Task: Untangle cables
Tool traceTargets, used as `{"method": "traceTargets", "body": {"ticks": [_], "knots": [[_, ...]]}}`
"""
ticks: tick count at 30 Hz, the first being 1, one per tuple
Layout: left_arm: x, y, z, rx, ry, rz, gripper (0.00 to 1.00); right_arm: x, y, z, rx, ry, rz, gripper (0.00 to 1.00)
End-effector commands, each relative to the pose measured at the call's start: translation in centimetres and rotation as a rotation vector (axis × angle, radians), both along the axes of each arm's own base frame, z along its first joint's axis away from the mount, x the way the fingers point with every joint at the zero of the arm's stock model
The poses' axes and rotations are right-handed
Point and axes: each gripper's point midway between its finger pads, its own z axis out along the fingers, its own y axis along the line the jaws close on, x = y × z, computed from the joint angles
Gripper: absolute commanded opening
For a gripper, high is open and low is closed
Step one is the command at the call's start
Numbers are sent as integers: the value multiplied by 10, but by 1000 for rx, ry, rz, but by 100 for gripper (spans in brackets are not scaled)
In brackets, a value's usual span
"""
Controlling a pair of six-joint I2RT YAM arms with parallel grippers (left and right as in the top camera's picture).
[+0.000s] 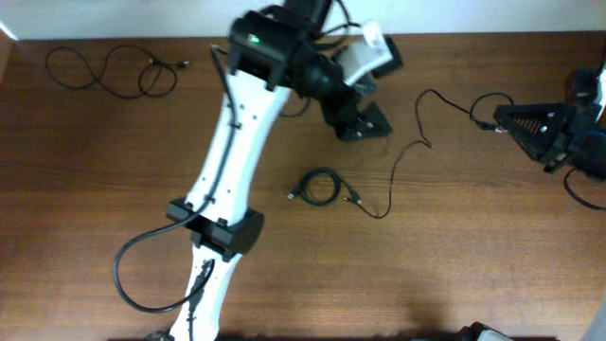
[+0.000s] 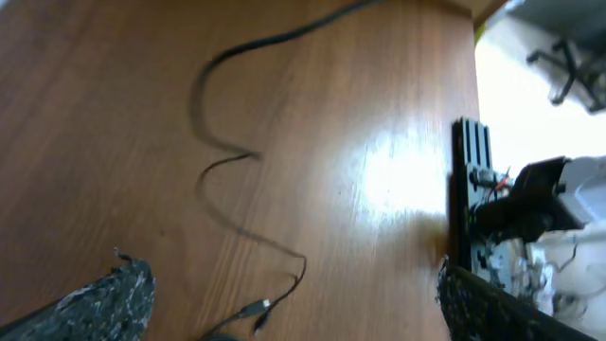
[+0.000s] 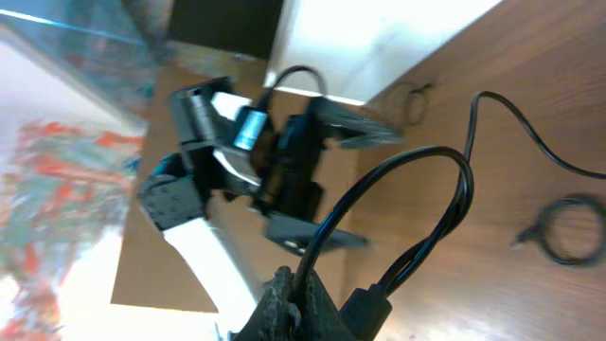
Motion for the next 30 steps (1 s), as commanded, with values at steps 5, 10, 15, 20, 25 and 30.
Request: {"method": "traceTargets", "body": {"ticks": [5, 10, 15, 20, 25, 30], "knots": [[-9, -7, 9, -6, -68, -45, 97, -6, 4, 12, 121, 69, 36, 4], [0, -11, 8, -16, -96, -41, 93, -10, 6, 15, 128, 81, 35, 4], [8, -17, -14, 2, -48, -41, 91, -22, 12, 25, 127, 78, 34, 4], [7, -29, -20, -60, -3, -80, 90, -37, 21, 38, 98, 27, 36, 4], [11, -35, -19, -91, -16, -92, 87, -47, 26, 46, 101, 29, 35, 4], [1, -43, -28, -95, 29, -122, 73, -48, 26, 46, 99, 26, 35, 4]]}}
